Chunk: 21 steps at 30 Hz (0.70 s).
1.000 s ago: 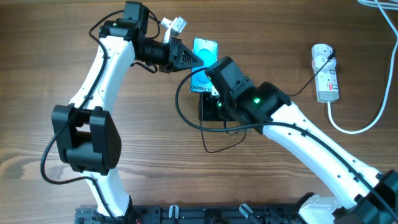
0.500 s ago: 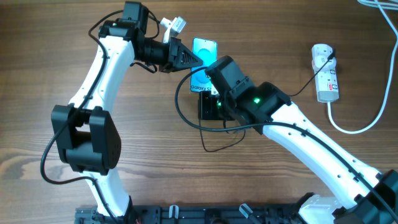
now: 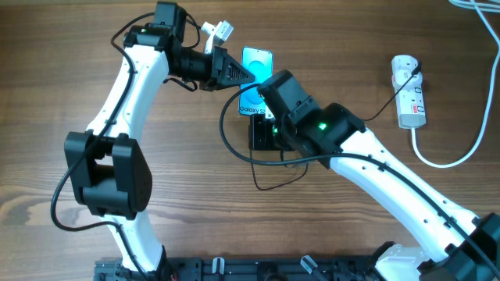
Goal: Plug charger to phone and switch on socket
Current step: 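Lower the phone with the plugged cable flat onto the table with both grippers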
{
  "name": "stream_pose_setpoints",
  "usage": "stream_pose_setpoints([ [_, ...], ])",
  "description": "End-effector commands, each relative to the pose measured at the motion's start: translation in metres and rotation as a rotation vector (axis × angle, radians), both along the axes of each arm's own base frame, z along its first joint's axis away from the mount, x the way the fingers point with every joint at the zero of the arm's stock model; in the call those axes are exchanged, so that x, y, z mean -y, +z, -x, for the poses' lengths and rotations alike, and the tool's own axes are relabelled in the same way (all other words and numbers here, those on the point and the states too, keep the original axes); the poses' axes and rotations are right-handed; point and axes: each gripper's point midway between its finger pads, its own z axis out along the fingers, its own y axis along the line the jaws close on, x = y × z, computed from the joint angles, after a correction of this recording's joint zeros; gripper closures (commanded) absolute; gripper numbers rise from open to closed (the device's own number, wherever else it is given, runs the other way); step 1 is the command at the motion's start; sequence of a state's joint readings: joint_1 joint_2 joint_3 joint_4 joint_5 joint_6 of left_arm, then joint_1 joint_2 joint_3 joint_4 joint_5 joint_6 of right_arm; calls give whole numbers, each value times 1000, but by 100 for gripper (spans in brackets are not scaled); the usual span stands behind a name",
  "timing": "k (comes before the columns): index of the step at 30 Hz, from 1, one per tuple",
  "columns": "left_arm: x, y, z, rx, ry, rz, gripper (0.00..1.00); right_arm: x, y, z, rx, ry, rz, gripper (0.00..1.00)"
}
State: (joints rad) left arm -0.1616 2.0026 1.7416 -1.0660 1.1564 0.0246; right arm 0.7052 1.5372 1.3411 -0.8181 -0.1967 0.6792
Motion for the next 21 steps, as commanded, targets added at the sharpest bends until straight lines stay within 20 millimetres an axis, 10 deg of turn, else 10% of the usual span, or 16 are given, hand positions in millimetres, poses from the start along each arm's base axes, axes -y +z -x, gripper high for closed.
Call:
stream_pose_setpoints([
  [1, 1, 19, 4, 50, -13, 26, 96, 4, 1, -14, 54, -19, 24, 96],
  [21, 1, 19, 5, 43, -14, 25, 96, 9, 17, -33, 159, -47, 47, 96],
])
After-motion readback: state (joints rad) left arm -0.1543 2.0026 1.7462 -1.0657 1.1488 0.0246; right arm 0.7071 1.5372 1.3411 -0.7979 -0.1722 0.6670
